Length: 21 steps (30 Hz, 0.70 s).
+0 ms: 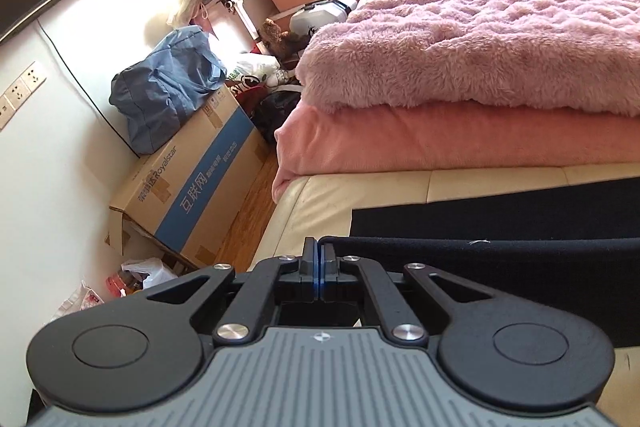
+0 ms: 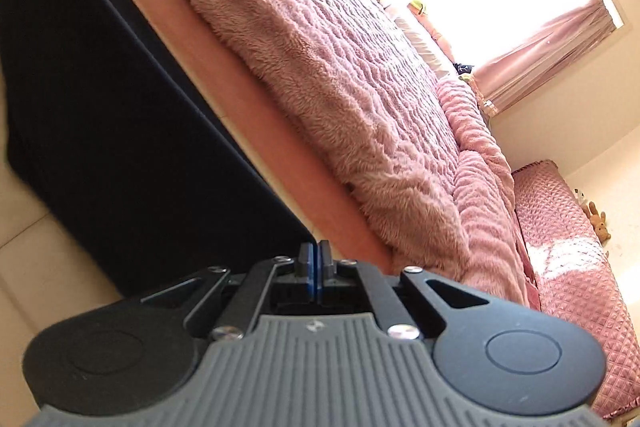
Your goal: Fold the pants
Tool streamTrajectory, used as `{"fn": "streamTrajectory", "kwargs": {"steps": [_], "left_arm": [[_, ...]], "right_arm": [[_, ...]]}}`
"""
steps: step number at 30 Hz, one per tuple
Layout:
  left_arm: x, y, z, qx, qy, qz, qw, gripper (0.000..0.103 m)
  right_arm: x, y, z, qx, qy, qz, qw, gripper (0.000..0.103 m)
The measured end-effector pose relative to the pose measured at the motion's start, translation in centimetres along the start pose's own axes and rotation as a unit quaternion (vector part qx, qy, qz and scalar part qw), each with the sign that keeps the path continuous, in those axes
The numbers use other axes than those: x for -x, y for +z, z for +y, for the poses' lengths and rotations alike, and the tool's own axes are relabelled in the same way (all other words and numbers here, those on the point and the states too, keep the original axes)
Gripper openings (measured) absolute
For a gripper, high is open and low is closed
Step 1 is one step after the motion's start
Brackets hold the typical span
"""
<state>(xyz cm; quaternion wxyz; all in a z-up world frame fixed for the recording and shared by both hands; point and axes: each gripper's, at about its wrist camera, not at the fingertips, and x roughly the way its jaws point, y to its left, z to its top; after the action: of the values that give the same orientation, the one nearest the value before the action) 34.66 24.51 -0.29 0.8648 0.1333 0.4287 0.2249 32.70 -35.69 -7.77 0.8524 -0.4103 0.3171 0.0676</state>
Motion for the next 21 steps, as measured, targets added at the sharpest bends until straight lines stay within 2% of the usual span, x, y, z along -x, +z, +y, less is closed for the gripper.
{"fn": "streamTrajectory", "kwargs": {"steps": [5, 11, 18, 21], "left_arm": [[-5.7, 2.9, -3.2, -0.018, 0.007, 0.036, 0.9991, 0.0], [-11.7, 3.5, -6.9, -0.05, 0.023, 0.074, 0.9957, 0.0], [-14.3, 3.8, -9.1, -0.063, 0.033, 0.073, 0.9948, 0.0], [-13.6, 3.8, -9.1, -0.063, 0.032, 0.069, 0.9952, 0.0]], "right_arm": [[-7.0, 2.5, -0.3, -0.004, 0.016, 0.025, 1.0, 0.0], [-14.2, 2.8, 1.5, -0.012, 0.045, 0.065, 0.997, 0.0], [-18.4, 2.5, 2.5, -0.027, 0.056, 0.083, 0.995, 0.0], [-17.6, 2.5, 2.4, -0.037, 0.051, 0.078, 0.995, 0.0]]}}
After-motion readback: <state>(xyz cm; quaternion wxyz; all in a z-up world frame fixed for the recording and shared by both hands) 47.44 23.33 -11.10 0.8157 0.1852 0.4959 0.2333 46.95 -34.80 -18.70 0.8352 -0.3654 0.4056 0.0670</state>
